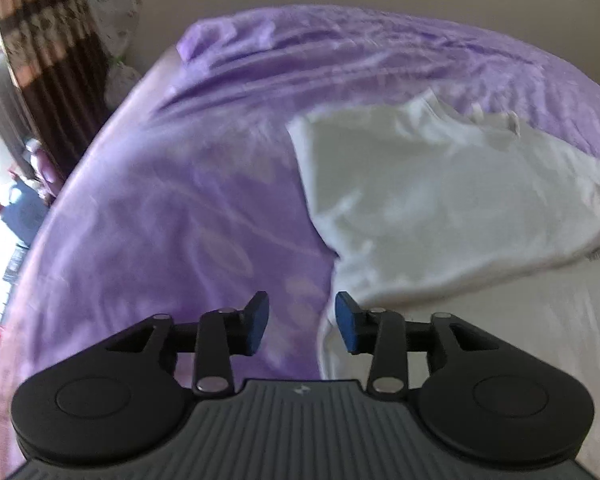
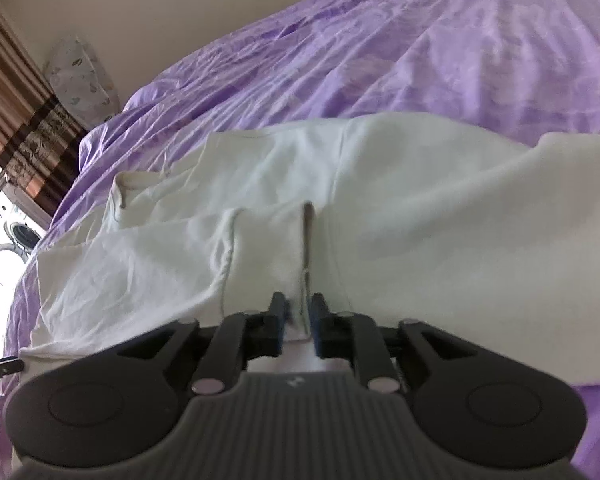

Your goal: Fold small clothes

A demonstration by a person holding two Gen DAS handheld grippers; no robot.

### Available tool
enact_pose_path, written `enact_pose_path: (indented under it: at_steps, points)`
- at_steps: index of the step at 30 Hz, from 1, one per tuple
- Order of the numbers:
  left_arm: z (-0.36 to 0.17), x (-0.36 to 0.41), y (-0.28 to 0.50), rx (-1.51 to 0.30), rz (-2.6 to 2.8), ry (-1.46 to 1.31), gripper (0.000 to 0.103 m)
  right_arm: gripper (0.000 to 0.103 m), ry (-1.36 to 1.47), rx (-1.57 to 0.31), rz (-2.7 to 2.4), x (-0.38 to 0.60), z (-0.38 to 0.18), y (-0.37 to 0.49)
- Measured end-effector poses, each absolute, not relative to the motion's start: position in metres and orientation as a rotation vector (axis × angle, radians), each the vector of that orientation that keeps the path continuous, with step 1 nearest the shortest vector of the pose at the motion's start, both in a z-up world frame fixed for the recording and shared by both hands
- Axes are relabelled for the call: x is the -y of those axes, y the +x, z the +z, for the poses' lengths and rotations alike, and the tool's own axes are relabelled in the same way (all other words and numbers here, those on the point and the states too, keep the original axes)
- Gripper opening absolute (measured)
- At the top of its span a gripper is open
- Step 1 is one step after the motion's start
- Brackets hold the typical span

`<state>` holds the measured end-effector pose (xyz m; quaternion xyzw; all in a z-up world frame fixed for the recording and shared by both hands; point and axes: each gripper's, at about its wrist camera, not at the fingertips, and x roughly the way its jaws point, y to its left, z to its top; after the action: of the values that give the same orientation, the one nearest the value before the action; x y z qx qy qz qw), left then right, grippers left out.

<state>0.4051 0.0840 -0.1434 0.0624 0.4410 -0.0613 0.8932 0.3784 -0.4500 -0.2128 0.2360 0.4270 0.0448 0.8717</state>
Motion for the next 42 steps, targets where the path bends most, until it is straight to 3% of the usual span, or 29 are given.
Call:
enact_pose_path:
  at_steps: [1, 3, 8, 11, 15, 17, 18, 19, 20, 22, 23, 28, 34, 35, 37, 38, 39, 42]
  points:
    - [-0.137, -0.084, 0.408, -0.9, -0.129, 0.123, 0.056, 0.029, 0.501, -0.879, 0.091, 0.452, -0.211, 0.377]
    - [-0.123, -0.084, 0.418, -0.867, -0.139, 0.09, 0.07, 0.038, 0.535, -0.846, 0.092, 0.457, -0.204, 0.376]
    - [-0.124, -0.084, 0.463, -0.849, -0.074, 0.037, 0.071, 0.038, 0.58, -0.837, 0.081, 0.465, -0.197, 0.395]
    - [-0.138, -0.089, 0.493, -0.852, 0.002, -0.032, 0.071, 0.027, 0.504, -0.868, 0.081, 0.451, -0.2, 0.41]
    - [-0.154, -0.097, 0.525, -0.851, 0.018, -0.149, 0.071, 0.026, 0.446, -0.868, 0.106, 0.438, -0.206, 0.422]
    - [-0.162, -0.099, 0.535, -0.858, 0.015, -0.2, 0.071, 0.021, 0.434, -0.873, 0.104, 0.437, -0.21, 0.428]
    - [-0.166, -0.1, 0.539, -0.865, 0.02, -0.224, 0.07, 0.012, 0.433, -0.877, 0.103, 0.438, -0.211, 0.431]
    - [-0.169, -0.1, 0.54, -0.869, 0.028, -0.234, 0.068, 0.004, 0.438, -0.874, 0.104, 0.439, -0.212, 0.433]
    - [-0.172, -0.1, 0.543, -0.871, 0.038, -0.238, 0.056, 0.001, 0.445, -0.867, 0.11, 0.439, -0.211, 0.433]
    - [-0.174, -0.099, 0.545, -0.86, 0.032, -0.236, 0.025, 0.0, 0.43, -0.849, 0.126, 0.437, -0.208, 0.432]
    - [-0.172, -0.098, 0.544, -0.851, 0.034, -0.224, 0.002, 0.0, 0.398, -0.833, 0.136, 0.433, -0.204, 0.43]
    - [-0.144, -0.102, 0.53, -0.733, 0.048, -0.229, 0.0, 0.0, 0.294, -0.713, 0.161, 0.421, -0.171, 0.42]
    - [-0.149, -0.109, 0.542, -0.787, 0.035, -0.236, 0.0, 0.0, 0.275, -0.72, 0.096, 0.432, -0.175, 0.427]
    - [-0.152, -0.108, 0.543, -0.796, 0.021, -0.237, 0.004, 0.0, 0.271, -0.748, 0.102, 0.431, -0.182, 0.429]
    - [-0.155, -0.106, 0.54, -0.779, 0.031, -0.24, 0.03, 0.0, 0.267, -0.794, 0.114, 0.429, -0.194, 0.428]
    - [-0.156, -0.106, 0.538, -0.77, 0.017, -0.252, 0.055, 0.003, 0.27, -0.799, 0.115, 0.429, -0.198, 0.426]
    - [-0.156, -0.105, 0.538, -0.761, 0.0, -0.264, 0.069, 0.006, 0.29, -0.798, 0.119, 0.431, -0.2, 0.424]
    - [-0.16, -0.101, 0.54, -0.758, -0.034, -0.296, 0.072, 0.027, 0.381, -0.792, 0.12, 0.441, -0.205, 0.42]
